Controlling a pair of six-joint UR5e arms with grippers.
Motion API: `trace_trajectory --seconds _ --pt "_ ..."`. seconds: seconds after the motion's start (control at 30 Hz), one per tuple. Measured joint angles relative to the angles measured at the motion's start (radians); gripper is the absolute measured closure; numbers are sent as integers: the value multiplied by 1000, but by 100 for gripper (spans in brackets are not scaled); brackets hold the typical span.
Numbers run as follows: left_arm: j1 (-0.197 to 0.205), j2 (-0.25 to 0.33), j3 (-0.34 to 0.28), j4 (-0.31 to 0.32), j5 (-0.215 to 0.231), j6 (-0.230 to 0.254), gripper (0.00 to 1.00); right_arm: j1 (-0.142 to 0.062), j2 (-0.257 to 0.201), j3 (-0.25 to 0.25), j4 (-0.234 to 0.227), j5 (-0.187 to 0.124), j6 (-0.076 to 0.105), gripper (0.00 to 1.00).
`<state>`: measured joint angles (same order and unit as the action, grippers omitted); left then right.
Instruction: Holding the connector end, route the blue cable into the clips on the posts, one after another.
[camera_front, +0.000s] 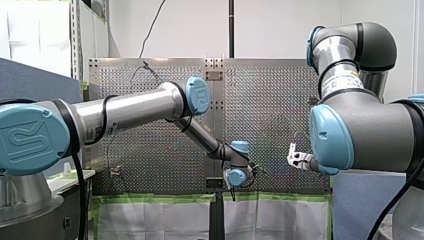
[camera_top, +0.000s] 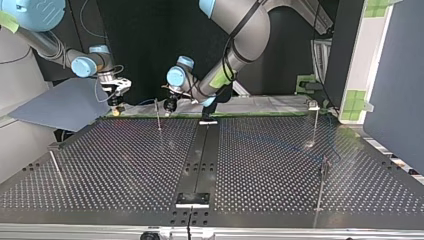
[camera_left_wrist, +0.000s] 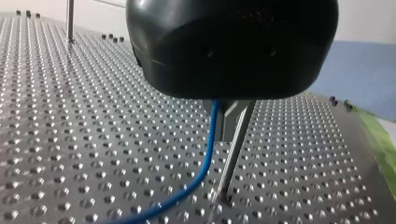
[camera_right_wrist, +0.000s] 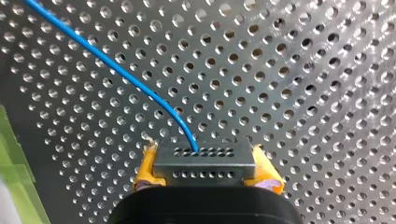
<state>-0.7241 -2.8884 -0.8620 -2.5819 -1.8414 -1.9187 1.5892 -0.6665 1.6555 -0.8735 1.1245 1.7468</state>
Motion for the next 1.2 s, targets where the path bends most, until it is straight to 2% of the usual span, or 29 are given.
trace_trajectory --seconds 0.13,0.23,0.63,0.9,1.07,1.2 --pt "1 -1 0 -8 -6 -1 100 5 0 -2 0 29 2 100" --pt "-4 -2 0 -11 -8 -3 100 8 0 -3 0 37 2 100" --pt "-9 -37 8 -7 47 -68 100 18 0 -3 -3 40 3 100" --pt "2 -63 68 -6 40 -101 100 20 0 -3 -3 41 3 100" --pt "15 -64 96 -6 37 -118 100 17 1 -6 -1 65 6 100" --pt "26 -64 102 -6 38 -121 100 17 1 -7 -2 99 11 100"
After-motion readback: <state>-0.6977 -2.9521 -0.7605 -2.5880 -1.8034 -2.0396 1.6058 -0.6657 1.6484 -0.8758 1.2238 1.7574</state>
